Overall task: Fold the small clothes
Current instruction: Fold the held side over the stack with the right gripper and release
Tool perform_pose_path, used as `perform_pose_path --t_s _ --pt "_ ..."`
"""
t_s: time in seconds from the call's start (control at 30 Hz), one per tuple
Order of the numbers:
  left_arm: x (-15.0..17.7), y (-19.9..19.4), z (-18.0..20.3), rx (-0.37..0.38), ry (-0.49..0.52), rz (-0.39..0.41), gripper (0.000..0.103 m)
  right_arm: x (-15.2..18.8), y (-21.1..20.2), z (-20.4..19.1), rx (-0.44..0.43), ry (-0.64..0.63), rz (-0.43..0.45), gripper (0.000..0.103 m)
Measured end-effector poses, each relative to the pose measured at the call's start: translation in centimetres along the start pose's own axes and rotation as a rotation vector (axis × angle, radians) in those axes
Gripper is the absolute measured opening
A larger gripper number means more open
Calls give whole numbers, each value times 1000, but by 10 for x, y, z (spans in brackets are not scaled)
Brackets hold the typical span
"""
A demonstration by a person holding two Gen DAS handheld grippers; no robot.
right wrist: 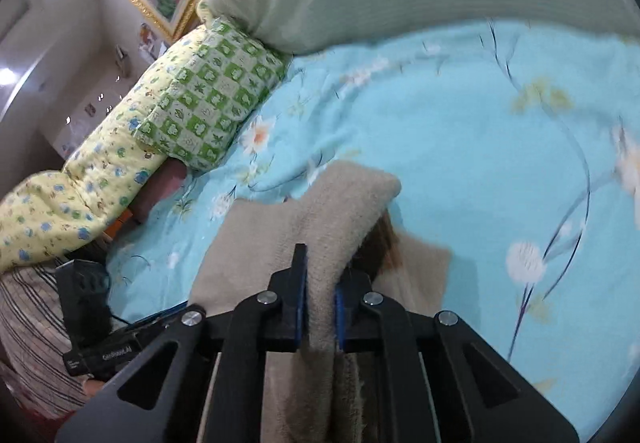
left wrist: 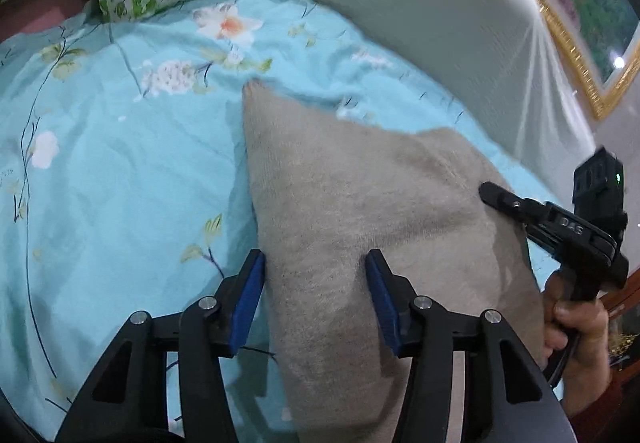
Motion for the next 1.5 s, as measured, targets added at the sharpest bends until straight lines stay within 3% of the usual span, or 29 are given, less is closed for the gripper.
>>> perform_pose_path --t_s 0.03,0.1,0.2,0.27,0.4,0.53,0.7,0.87,1.0,1.1,1.13,1.2,1.23,1.3,1.33,1.43,1.5 --pt "1 2 0 -3 -2 0 52 9 16 12 51 -5 -66 12" --pt "3 1 0 -16 1 1 54 25 33 29 56 45 -135 14" --pt "5 -8 2 -27 21 3 54 30 16 40 -27 155 -99 25" --pt "10 -19 4 -35 46 0 54 33 -10 42 16 167 -65 36" --pt "31 -50 9 -23 109 -2 54 53 -65 30 -27 168 -4 36" --pt "78 -83 11 -12 205 -17 56 88 -109 8 -90 135 52 36" --pt "138 -91 21 -11 323 -46 58 124 -107 -13 -93 74 9 36" --pt "149 -81 27 -102 397 -11 58 135 -95 -15 -56 60 -9 36" --pt "144 -72 17 -124 339 -7 56 136 -94 -11 -57 74 -2 36" --pt "139 -68 7 -143 275 -3 46 140 -93 -12 -66 80 -8 36" --pt "141 -64 6 -140 256 -10 33 141 -92 -14 -69 73 -12 36" --pt "145 -59 6 -143 238 -3 27 144 -88 -21 -81 56 -22 36" --pt "146 -59 6 -156 238 3 26 145 -85 -23 -71 47 -32 35" --pt "146 -60 11 -153 245 0 17 151 -74 -24 -50 30 -76 11" --pt "145 -62 13 -152 247 -1 16 154 -71 -24 -46 34 -98 7" --pt "142 -68 13 -145 252 0 16 134 -106 -34 -132 50 -8 7" --pt "143 -66 10 -124 232 -19 16 126 -123 -30 -133 47 19 6"
Point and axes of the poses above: each gripper's, at about its wrist camera, not at the fingertips, and y roughly the way its jaws point, z to its right, x to its underside, the point moved 9 cm from there along y, roughly the way its jaws point, and after that the axes turned 1 degree about -y, right-handed, at the moved point
